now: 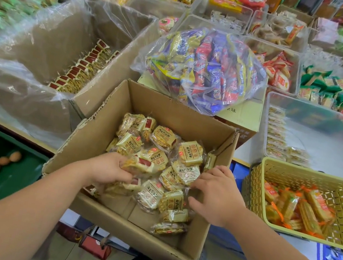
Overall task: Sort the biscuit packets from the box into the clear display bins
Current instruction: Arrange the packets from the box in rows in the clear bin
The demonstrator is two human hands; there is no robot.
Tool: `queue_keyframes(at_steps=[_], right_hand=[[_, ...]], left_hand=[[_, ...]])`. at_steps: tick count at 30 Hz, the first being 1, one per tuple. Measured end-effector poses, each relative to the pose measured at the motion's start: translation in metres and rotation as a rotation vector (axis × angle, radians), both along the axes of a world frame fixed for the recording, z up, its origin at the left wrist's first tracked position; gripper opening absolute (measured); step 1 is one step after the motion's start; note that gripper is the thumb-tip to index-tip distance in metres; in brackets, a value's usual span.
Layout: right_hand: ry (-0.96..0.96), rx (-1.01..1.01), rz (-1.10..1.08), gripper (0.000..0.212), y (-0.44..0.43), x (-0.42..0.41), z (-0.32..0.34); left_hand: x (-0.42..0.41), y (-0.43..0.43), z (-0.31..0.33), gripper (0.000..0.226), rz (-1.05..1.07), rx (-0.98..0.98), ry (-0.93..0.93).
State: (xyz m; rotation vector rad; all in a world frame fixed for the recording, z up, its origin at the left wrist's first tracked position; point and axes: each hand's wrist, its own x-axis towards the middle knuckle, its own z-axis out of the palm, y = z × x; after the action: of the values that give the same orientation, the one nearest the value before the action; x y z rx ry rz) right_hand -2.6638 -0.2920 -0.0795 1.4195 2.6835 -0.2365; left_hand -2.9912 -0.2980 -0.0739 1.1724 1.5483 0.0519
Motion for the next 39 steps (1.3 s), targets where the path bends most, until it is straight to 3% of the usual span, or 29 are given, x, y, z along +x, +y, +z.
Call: queue_keyframes(at_steps=[4, 6, 10, 13, 17, 20, 24, 26, 29, 33, 35, 39], right_hand=[[0.031, -0.039, 0.000, 0.059, 0.002, -0.002, 0.002], [0.119, -0.117, -0.041, 0.073, 0.005, -0.004, 0.007], [0.656, -0.527, -0.245, 0.087, 0.010, -0.002, 0.032], [0.844, -0.719, -0.271, 0.069, 0.013, 0.010, 0.052], [0.801, -0.659, -0.207, 0.045, 0.018, 0.050, 0.063], [0.811, -0.657, -0.188, 0.038, 0.025, 0.091, 0.065], [0.930, -0.637, -0.175, 0.029, 0.035, 0.145, 0.071], [1.018, -0.584, -0.198, 0.027, 0.042, 0.173, 0.073], [0.981, -0.309, -0.138, 0.044, 0.053, 0.208, 0.070], [0.910, -0.046, -0.007, 0.065, 0.065, 0.236, 0.061], [0.918, -0.041, 0.026, 0.062, 0.068, 0.244, 0.055], [0.959, -0.079, 0.074, 0.048, 0.076, 0.259, 0.043]], left_hand=[[0.018, -0.012, 0.020, 0.035, 0.479, 0.066, -0.330], [0.035, -0.020, 0.030, 0.027, 0.695, 0.097, -0.516], [0.080, -0.038, 0.049, 0.036, 0.891, 0.055, -0.811], [0.118, -0.047, 0.060, 0.038, 0.845, 0.091, -0.780], [0.170, -0.047, 0.068, 0.033, 0.845, 0.128, -0.769], [0.207, -0.043, 0.067, 0.049, 0.886, 0.142, -0.797], [0.257, -0.033, 0.067, 0.051, 0.991, 0.290, -0.689], [0.278, -0.027, 0.068, 0.051, 1.111, 0.422, -0.539], [0.305, -0.021, 0.070, 0.040, 1.221, 0.514, -0.428], [0.344, -0.017, 0.073, 0.046, 1.140, 0.368, -0.449], [0.362, -0.011, 0.074, 0.056, 1.080, 0.263, -0.521], [0.386, 0.008, 0.075, 0.046, 1.059, 0.174, -0.536]])
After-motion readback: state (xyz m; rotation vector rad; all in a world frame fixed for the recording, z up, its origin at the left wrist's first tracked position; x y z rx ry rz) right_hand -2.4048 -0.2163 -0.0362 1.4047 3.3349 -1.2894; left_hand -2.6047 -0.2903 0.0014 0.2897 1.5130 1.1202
